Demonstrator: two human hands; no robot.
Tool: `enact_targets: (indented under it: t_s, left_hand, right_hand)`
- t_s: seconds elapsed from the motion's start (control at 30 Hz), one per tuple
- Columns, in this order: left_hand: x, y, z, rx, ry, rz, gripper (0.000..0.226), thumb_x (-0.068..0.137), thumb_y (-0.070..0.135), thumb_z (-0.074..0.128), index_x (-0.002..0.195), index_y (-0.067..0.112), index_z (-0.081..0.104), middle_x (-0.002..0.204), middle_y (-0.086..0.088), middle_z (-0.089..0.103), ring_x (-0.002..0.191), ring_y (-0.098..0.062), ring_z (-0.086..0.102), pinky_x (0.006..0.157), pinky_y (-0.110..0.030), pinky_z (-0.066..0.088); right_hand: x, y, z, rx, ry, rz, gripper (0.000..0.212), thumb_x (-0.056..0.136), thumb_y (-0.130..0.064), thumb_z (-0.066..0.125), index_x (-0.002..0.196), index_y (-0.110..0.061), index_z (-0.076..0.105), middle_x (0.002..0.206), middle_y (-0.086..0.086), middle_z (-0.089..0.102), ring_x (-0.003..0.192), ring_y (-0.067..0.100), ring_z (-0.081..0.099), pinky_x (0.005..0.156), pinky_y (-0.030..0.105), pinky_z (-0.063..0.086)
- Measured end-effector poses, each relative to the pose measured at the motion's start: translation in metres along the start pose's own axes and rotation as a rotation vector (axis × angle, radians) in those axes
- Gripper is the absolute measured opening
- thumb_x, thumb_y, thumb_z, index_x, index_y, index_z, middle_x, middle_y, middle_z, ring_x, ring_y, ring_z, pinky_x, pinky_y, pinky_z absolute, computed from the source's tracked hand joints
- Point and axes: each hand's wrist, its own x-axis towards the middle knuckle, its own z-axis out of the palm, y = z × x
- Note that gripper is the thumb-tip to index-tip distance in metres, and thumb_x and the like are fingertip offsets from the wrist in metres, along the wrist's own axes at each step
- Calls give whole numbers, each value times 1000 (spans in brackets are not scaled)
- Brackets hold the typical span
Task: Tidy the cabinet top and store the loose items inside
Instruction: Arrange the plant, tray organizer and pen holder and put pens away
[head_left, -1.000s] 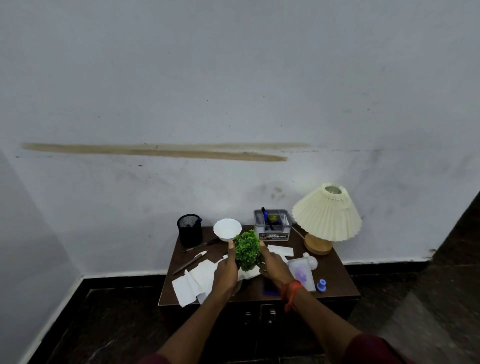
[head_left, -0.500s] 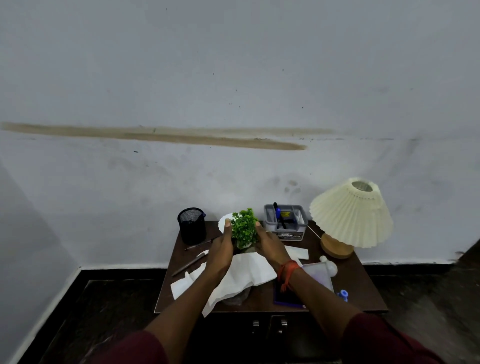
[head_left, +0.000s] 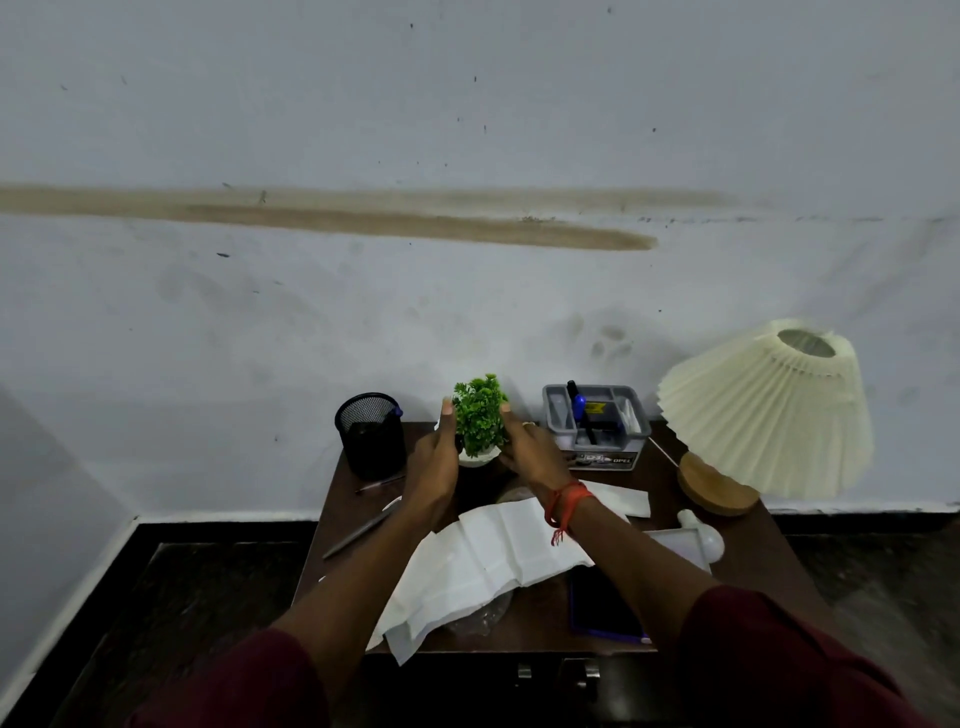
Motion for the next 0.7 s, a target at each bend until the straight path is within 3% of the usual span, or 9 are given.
enact_targets:
  t_s: [0.17, 0.33, 0.4, 0.53, 0.6, 0.7]
  left_hand:
    - [13, -12, -3, 57, 20, 7, 76, 61, 96, 29, 84, 37, 71, 110, -1, 73, 106, -19, 66, 103, -42, 47]
    - [16, -11, -1, 85, 35, 2, 92, 59, 96, 27, 97, 25, 72, 106, -3, 73, 102, -20, 67, 99, -44, 50]
    - [14, -9, -2, 97, 31, -1, 88, 62, 93, 27, 95, 25, 72, 104, -4, 73, 100, -20, 67, 99, -44, 49]
    - [13, -5, -2, 93, -7, 9, 59, 79, 81, 33, 77, 33, 67, 106, -4, 72, 102, -20, 67, 101, -42, 48]
    - [14, -4, -2, 84, -28, 5, 58, 79, 80, 35, 80, 32, 68, 109, -4, 72, 103, -19, 66, 102, -42, 48]
    - [15, -3, -2, 88, -40, 1, 71, 78, 81, 34, 101, 25, 71, 113, -5, 71, 105, -19, 66, 103, -42, 47]
  right_hand:
    - [14, 13, 5, -45, -3, 11, 87, 54, -99, 38, 100, -32, 69, 104, 0, 73, 106, 24, 64, 100, 49, 47]
    - [0, -4, 2, -7, -24, 13, 84, 49, -97, 43, 88, -27, 69, 99, 0, 73, 97, 20, 67, 97, 47, 50]
    - [-3, -10, 1, 1, -52, 12, 81, 54, -93, 44, 94, -26, 68, 107, 1, 70, 98, 20, 67, 97, 46, 50]
    - [2, -15, 3, -49, -73, 52, 91, 55, -91, 44, 117, -27, 64, 125, 1, 64, 114, 23, 60, 101, 46, 47]
    - [4, -17, 6, -61, -103, 70, 91, 55, -89, 44, 121, -29, 62, 129, -1, 62, 119, 22, 57, 105, 45, 45]
    - [0, -23, 9, -68, -134, 66, 89, 59, -85, 43, 126, -28, 58, 133, -1, 59, 123, 21, 54, 107, 45, 41]
